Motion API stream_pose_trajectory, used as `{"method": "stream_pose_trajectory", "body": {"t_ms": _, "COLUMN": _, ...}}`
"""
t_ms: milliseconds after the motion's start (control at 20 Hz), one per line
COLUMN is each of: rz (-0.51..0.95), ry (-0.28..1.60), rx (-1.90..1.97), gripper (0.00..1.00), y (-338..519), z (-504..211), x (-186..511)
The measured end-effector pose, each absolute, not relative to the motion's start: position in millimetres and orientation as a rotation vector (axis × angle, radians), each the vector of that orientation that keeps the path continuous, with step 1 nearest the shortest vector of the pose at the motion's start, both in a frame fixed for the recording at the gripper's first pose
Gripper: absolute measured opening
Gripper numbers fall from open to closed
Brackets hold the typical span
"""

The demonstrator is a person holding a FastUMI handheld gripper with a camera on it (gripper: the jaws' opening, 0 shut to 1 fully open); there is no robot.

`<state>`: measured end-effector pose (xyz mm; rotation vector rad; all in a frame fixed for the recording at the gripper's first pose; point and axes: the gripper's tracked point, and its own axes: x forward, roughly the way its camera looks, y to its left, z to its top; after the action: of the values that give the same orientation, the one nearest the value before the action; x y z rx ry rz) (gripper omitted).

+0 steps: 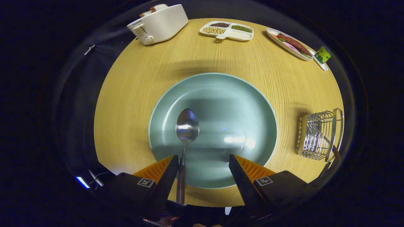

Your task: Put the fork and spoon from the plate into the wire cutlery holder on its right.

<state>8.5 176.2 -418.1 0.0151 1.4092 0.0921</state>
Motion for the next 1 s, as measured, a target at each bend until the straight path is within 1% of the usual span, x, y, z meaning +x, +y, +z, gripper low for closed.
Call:
{"method": "stream_pose_trajectory", "body": {"t_ms": 100, "rz": 0.089, "ry": 1.424, "rx": 0.008, "gripper": 0.99, "y": 175, "z": -423, "x": 6}}
{"method": "stream_pose_trajectory", "body": {"t_ms": 200, "rz": 0.084, "ry": 1.432, "rx": 0.011, "gripper": 0.96, "y": 174, "z": -425, "x": 4}}
{"method": "stream_pose_trajectory", "body": {"t_ms": 250, "rz": 0.086, "ry": 1.437, "rx": 0.013, "gripper": 0.86, "y": 174, "z": -426, "x": 3}}
{"method": "stream_pose_trajectory", "body": {"t_ms": 300, "rz": 0.092, "ry": 1.445, "rx": 0.008, "gripper": 0.80, "y": 174, "z": -427, "x": 2}}
{"method": "stream_pose_trajectory", "body": {"t_ms": 500, "rz": 0.117, "ry": 1.465, "rx": -0.023, "gripper": 0.60, "y": 173, "z": -429, "x": -4}}
{"method": "stream_pose_trajectory", "body": {"t_ms": 550, "rz": 0.126, "ry": 1.469, "rx": -0.017, "gripper": 0.50, "y": 175, "z": -428, "x": -4}}
{"method": "stream_pose_trajectory", "body": {"t_ms": 600, "rz": 0.134, "ry": 1.481, "rx": -0.016, "gripper": 0.47, "y": 176, "z": -430, "x": -6}}
{"method": "stream_pose_trajectory", "body": {"t_ms": 700, "rz": 0.153, "ry": 1.484, "rx": -0.020, "gripper": 0.33, "y": 177, "z": -431, "x": -7}}
{"method": "stream_pose_trajectory", "body": {"t_ms": 750, "rz": 0.183, "ry": 1.493, "rx": -0.016, "gripper": 0.24, "y": 180, "z": -429, "x": -10}}
{"method": "stream_pose_trajectory", "body": {"t_ms": 800, "rz": 0.210, "ry": 1.501, "rx": -0.015, "gripper": 0.22, "y": 184, "z": -430, "x": -14}}
{"method": "stream_pose_trajectory", "body": {"t_ms": 850, "rz": 0.225, "ry": 1.500, "rx": -0.027, "gripper": 0.13, "y": 184, "z": -427, "x": -14}}
{"method": "stream_pose_trajectory", "body": {"t_ms": 900, "rz": 0.244, "ry": 1.492, "rx": -0.030, "gripper": 0.13, "y": 186, "z": -431, "x": -16}}
{"method": "stream_pose_trajectory", "body": {"t_ms": 1000, "rz": 0.265, "ry": 1.491, "rx": -0.033, "gripper": 0.10, "y": 187, "z": -429, "x": -16}}
